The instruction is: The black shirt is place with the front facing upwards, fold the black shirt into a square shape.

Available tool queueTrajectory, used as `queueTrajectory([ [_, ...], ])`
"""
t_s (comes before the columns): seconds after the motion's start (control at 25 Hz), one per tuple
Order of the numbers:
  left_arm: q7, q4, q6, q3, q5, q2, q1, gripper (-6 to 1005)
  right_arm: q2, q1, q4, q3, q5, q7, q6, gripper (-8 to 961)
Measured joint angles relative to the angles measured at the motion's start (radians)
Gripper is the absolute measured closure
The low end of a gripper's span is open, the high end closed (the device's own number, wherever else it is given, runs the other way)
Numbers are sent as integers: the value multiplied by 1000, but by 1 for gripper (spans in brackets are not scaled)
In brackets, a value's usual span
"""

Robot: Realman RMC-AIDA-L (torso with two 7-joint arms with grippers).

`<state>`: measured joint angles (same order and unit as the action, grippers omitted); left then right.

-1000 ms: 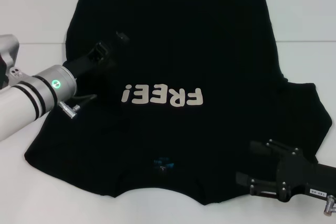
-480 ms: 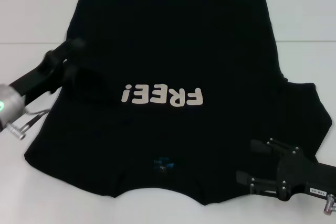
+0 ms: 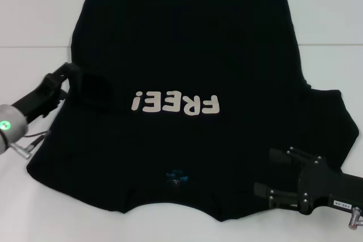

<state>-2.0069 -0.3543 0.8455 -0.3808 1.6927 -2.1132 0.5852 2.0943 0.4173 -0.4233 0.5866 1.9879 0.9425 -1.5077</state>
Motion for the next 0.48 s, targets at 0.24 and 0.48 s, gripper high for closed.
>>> queueTrajectory([
  [0.24, 60, 47, -58, -14, 9, -25, 85, 92, 0, 0, 0, -3, 0, 0, 6, 39],
  [0.48, 63, 43, -20, -9, -6, -33, 107, 92, 0, 0, 0, -5, 0, 0, 8, 40],
])
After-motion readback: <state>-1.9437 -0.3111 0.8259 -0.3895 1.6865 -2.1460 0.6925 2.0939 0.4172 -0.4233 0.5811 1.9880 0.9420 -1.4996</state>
